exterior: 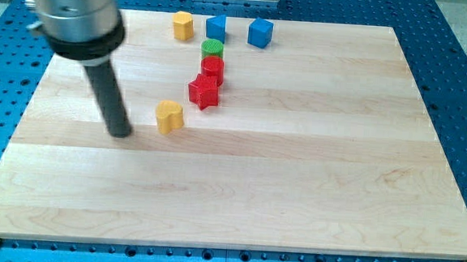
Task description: Push the yellow heart bottom to the red star
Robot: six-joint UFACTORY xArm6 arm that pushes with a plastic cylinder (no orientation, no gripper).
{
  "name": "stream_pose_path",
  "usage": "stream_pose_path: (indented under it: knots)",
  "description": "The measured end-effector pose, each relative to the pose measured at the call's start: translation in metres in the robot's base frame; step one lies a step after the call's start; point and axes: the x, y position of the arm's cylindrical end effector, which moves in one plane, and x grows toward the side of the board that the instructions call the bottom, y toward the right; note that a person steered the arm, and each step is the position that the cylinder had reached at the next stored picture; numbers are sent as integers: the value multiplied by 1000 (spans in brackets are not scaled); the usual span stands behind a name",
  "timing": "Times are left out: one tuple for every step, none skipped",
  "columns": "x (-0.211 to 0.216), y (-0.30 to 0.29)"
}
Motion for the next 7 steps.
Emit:
stream_pose_path:
  knots:
    - [0,29]
    - [10,19]
    - [-2,-9]
    - [-12,27]
    - [-14,56]
    - [7,46]
    - [42,45]
